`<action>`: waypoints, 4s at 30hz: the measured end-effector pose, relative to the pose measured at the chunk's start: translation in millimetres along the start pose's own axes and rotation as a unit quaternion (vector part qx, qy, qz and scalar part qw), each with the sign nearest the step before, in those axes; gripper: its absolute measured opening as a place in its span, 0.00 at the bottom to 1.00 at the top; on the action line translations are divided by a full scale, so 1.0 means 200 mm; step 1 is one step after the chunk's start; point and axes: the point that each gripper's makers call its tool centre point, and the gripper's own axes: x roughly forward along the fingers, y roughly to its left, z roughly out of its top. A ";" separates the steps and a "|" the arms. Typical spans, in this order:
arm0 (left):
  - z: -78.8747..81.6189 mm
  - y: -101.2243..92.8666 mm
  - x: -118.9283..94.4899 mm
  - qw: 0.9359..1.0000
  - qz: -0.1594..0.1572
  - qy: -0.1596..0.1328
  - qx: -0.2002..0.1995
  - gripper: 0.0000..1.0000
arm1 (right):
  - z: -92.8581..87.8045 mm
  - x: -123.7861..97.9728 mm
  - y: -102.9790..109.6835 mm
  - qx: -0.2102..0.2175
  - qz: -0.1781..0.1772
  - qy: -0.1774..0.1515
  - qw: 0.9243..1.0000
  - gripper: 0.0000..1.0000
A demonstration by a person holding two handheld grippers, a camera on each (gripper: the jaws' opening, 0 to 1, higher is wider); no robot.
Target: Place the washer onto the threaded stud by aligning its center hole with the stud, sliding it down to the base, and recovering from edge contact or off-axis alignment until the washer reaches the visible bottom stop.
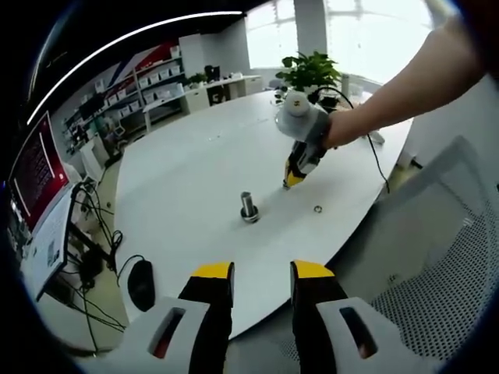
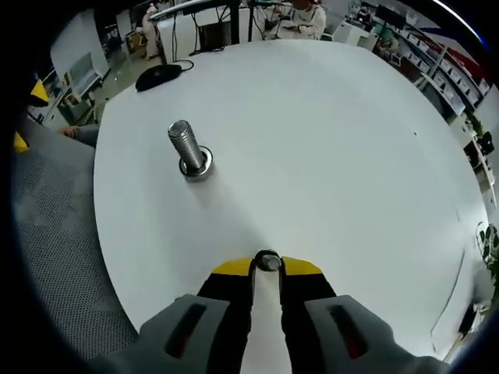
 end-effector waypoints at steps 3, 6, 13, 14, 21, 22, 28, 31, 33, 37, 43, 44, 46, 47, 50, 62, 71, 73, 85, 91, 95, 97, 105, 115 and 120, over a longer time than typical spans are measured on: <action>0.00 -0.01 0.00 1.000 -0.002 0.001 0.002 0.27 | 0.00 0.01 0.00 0.001 0.001 0.002 1.000 0.15; -0.01 -0.01 0.00 1.000 -0.003 0.006 0.004 0.26 | -0.01 0.02 0.01 0.002 0.001 0.002 1.000 0.15; -0.01 -0.02 0.00 1.000 -0.008 0.006 0.008 0.26 | 0.00 0.02 0.01 0.002 -0.002 0.004 1.000 0.16; -0.01 -0.02 0.01 1.000 -0.009 0.006 0.008 0.27 | -0.01 0.01 0.01 0.001 -0.003 0.005 1.000 0.17; -0.01 -0.03 0.01 1.000 -0.011 0.006 0.011 0.27 | -0.06 0.00 0.01 0.001 -0.008 0.011 1.000 0.20; -0.01 -0.03 0.01 1.000 -0.011 0.006 0.012 0.27 | -0.07 0.00 0.01 0.001 -0.009 0.012 1.000 0.20; -0.01 -0.02 0.01 1.000 -0.007 0.008 0.010 0.27 | -0.12 -0.04 0.05 0.007 -0.001 0.015 1.000 0.21; -0.02 -0.02 0.01 1.000 -0.003 0.009 0.009 0.27 | -0.13 -0.07 0.08 0.006 0.003 0.008 1.000 0.21; -0.02 -0.01 0.00 1.000 -0.001 0.010 0.009 0.27 | -0.16 -0.08 0.10 0.008 0.005 0.007 1.000 0.21; -0.01 -0.01 0.00 1.000 0.005 0.006 0.009 0.27 | -0.21 -0.11 0.12 0.013 0.008 0.009 1.000 0.21; -0.02 0.01 -0.01 1.000 0.016 0.007 0.003 0.27 | -0.24 -0.15 0.18 0.007 0.017 -0.001 1.000 0.22; -0.02 0.01 -0.01 1.000 0.017 0.008 0.003 0.27 | -0.25 -0.15 0.19 0.006 0.022 -0.003 1.000 0.23; -0.02 0.02 -0.01 1.000 0.020 0.007 0.005 0.27 | -0.25 -0.15 0.22 0.004 0.032 -0.007 0.999 0.23; -0.02 0.02 -0.01 1.000 0.022 0.007 0.006 0.27 | -0.26 -0.15 0.23 0.002 0.033 -0.007 0.999 0.23; -0.02 0.02 -0.01 1.000 0.024 0.007 0.007 0.27 | -0.26 -0.15 0.26 -0.003 0.040 -0.011 0.999 0.23; -0.02 0.04 -0.01 0.999 0.038 0.011 0.011 0.27 | -0.22 -0.14 0.36 -0.043 0.064 -0.017 0.997 0.24; -0.05 0.04 0.00 0.999 0.038 0.026 0.019 0.27 | -0.26 -0.10 0.43 -0.065 0.078 -0.007 0.995 0.24; -0.05 0.04 0.00 0.999 0.039 0.030 0.018 0.28 | -0.26 -0.09 0.43 -0.069 0.079 -0.008 0.994 0.24; -0.06 0.05 0.00 0.998 0.045 0.036 0.016 0.28 | -0.26 -0.08 0.44 -0.142 0.097 -0.004 0.985 0.22; -0.07 0.05 0.01 0.998 0.044 0.041 0.019 0.27 | -0.26 -0.08 0.45 -0.169 0.120 0.002 0.978 0.22; -0.07 0.05 0.01 0.998 0.044 0.041 0.019 0.27 | -0.26 -0.08 0.45 -0.196 0.124 0.008 0.973 0.21; -0.07 0.05 0.01 0.998 0.044 0.042 0.019 0.27 | -0.26 -0.07 0.46 -0.206 0.125 0.012 0.971 0.20; -0.07 0.05 0.01 0.998 0.044 0.042 0.020 0.27 | -0.26 -0.07 0.48 -0.248 0.118 0.073 0.959 0.15; -0.06 0.05 0.00 0.998 0.044 0.036 0.019 0.27 | -0.26 -0.06 0.48 -0.246 0.086 0.150 0.954 0.15; -0.03 0.06 -0.01 0.999 0.044 0.020 0.015 0.27 | -0.27 -0.07 0.47 -0.228 0.071 0.144 0.960 0.15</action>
